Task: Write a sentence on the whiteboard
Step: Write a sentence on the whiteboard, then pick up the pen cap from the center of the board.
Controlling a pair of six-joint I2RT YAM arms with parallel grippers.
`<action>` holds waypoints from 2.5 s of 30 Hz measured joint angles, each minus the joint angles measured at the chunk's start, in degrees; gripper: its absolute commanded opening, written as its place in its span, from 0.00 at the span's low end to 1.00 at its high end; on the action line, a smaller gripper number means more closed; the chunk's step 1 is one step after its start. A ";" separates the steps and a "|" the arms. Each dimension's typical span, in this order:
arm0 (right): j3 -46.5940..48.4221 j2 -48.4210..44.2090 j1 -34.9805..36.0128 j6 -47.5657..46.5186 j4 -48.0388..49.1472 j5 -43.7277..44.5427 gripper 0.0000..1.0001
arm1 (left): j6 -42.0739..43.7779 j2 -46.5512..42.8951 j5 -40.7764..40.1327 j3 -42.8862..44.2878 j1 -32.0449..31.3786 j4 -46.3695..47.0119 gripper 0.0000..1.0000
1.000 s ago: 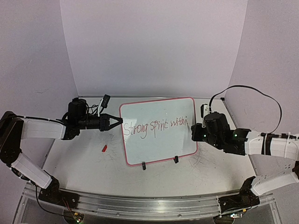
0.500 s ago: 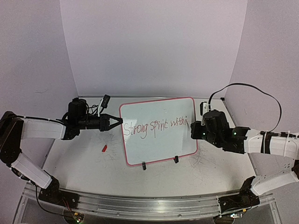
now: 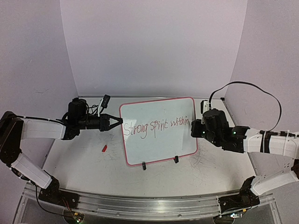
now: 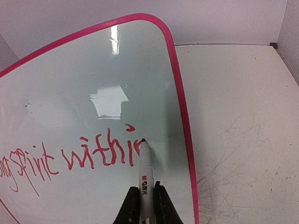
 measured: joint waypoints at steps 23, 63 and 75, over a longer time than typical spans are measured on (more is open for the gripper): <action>-1.68 -1.76 -0.36 2.43 -2.68 -2.51 0.00 | 0.02 0.00 0.02 0.00 0.00 0.00 0.00; -1.68 -15.15 -1.72 1.70 -4.98 -3.47 0.00 | 0.10 -0.51 -0.52 0.02 -0.09 -0.83 0.20; -2.08 -23.30 -1.98 -3.45 -9.29 -1.80 0.00 | 2.89 -12.27 -10.81 6.14 -0.68 -18.56 0.76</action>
